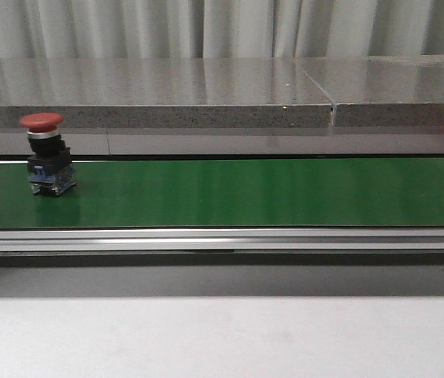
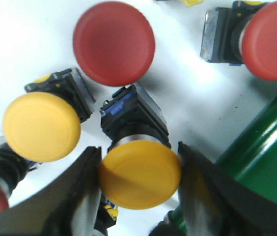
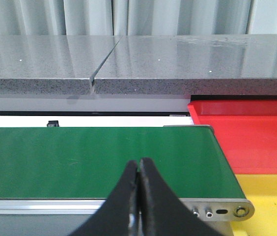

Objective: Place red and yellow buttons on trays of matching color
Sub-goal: 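Lower the left gripper and grasp a yellow button from the pile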

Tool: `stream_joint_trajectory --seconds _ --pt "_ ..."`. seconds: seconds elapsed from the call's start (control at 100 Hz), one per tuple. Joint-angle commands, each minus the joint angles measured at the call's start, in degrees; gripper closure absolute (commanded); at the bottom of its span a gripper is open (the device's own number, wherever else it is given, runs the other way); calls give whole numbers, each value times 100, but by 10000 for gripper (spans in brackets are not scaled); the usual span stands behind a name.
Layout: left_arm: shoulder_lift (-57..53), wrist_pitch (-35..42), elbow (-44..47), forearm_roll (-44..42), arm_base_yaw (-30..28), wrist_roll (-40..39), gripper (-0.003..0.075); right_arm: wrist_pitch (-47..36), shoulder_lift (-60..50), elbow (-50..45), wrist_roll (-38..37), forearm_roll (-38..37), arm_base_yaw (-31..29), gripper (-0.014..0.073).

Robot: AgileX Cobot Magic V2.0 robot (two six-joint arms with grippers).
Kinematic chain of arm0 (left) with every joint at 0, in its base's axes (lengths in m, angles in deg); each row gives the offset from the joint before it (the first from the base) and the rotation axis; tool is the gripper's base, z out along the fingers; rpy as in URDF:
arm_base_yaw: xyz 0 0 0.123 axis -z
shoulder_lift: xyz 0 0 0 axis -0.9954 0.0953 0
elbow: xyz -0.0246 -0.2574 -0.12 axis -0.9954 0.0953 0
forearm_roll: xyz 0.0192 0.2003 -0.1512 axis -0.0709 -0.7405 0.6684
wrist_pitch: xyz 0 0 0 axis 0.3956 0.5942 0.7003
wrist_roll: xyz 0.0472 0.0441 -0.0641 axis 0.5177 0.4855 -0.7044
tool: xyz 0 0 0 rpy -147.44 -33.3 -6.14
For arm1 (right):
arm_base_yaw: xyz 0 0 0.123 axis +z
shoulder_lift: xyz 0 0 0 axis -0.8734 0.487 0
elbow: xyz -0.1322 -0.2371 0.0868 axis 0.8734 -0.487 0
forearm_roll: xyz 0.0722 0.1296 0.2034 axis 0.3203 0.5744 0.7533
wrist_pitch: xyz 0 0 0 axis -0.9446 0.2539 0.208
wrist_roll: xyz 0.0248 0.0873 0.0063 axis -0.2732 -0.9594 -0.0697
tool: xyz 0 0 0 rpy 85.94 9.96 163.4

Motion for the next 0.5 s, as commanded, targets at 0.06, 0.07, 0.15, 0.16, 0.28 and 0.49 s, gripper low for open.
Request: stream_joint_trajectory --seconds 0.06,0.07,0.15,0.16,0.28,0.49 --pt "-643 -58 -137 14 13 350 515 -446 -65 81 40 -51 -22 661" --pt "-660 -92 -137 14 13 352 514 -446 -65 81 40 -51 -22 661" --pt "-843 -227 -137 14 13 569 514 -446 -65 81 40 -51 -22 661" --pt "-858 -253 -137 14 13 602 515 -446 -65 81 40 -51 -22 661" --pt "-1130 -408 -137 141 13 817 515 -446 -65 81 40 -51 -22 661" --pt "-1505 -469 -137 446 273 1044 515 -446 -65 81 40 -51 -22 661"
